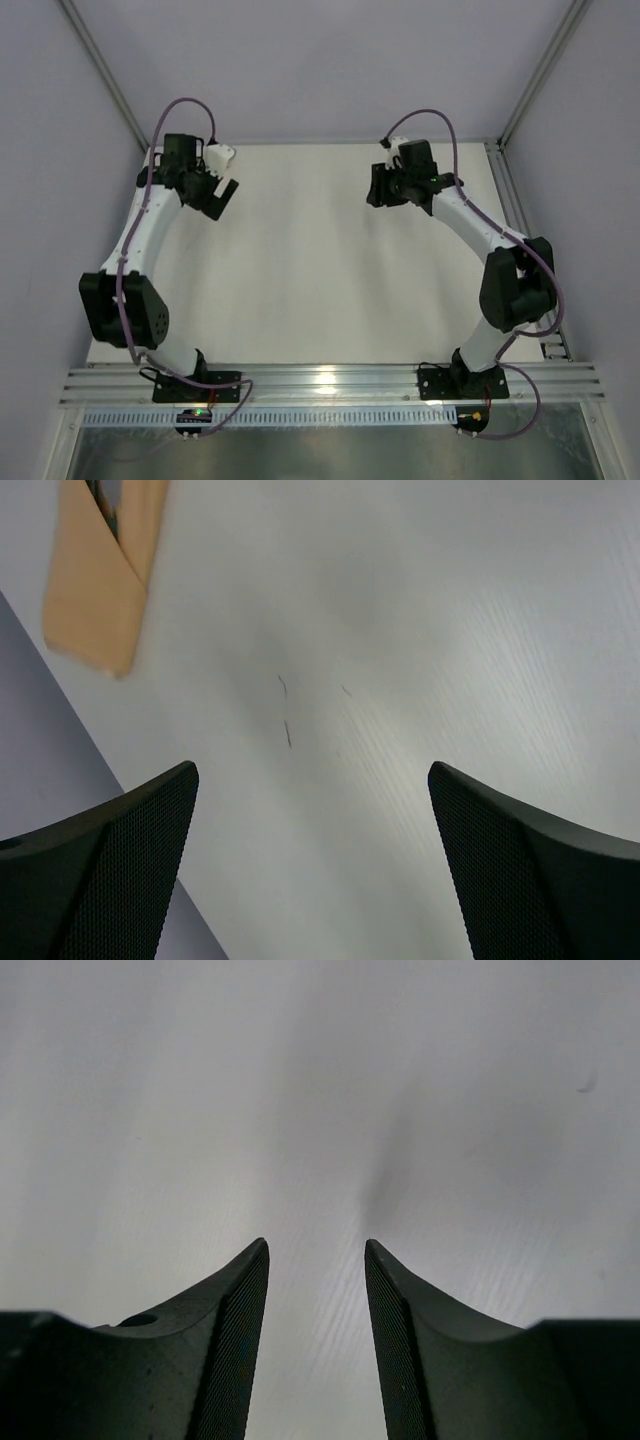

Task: Fold the napkin into a case and place the utensils inside
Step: Reset both arms

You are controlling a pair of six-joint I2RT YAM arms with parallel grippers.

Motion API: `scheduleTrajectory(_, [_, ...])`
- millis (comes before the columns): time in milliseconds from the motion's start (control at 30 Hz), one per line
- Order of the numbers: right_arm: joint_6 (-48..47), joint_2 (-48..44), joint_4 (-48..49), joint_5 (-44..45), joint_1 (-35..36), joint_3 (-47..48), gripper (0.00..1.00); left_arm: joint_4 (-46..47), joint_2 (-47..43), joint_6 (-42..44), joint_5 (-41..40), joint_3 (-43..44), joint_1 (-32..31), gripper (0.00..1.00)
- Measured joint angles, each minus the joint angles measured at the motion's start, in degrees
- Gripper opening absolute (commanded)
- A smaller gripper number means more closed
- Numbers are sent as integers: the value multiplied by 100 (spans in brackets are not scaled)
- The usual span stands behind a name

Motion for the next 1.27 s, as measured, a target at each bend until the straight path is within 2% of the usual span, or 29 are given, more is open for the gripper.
scheduleTrajectory(133, [85,-890,105,289,-529,-796,58,-413,-1456,-50,63,-1545,66,99])
scheduleTrajectory(233, [81,-1631,251,501,-702,-1602,59,-691,-2361,52,66,-2732,76,99])
scheduleTrajectory(367, [79,-2535,599,658,-673,-2664,60,-1279,-4035,330,50,-4284,74,99])
scheduleTrajectory(500, [59,-3217,990,817,-673,-3523,60,-1504,-5722,393,-313,-5108,90,99])
scheduleTrajectory(633, [33,-3639,1196,949,-673,-4000,60,-1401,-6909,385,-616,-5499,105,99])
scheduleTrajectory(833, [9,-3816,1508,1019,-673,-4085,60,-1248,-7696,208,-833,-5914,107,99])
scheduleTrajectory(1267, [17,-3744,1849,1036,-673,-4085,60,-1064,-7781,-129,-1099,-5982,109,99])
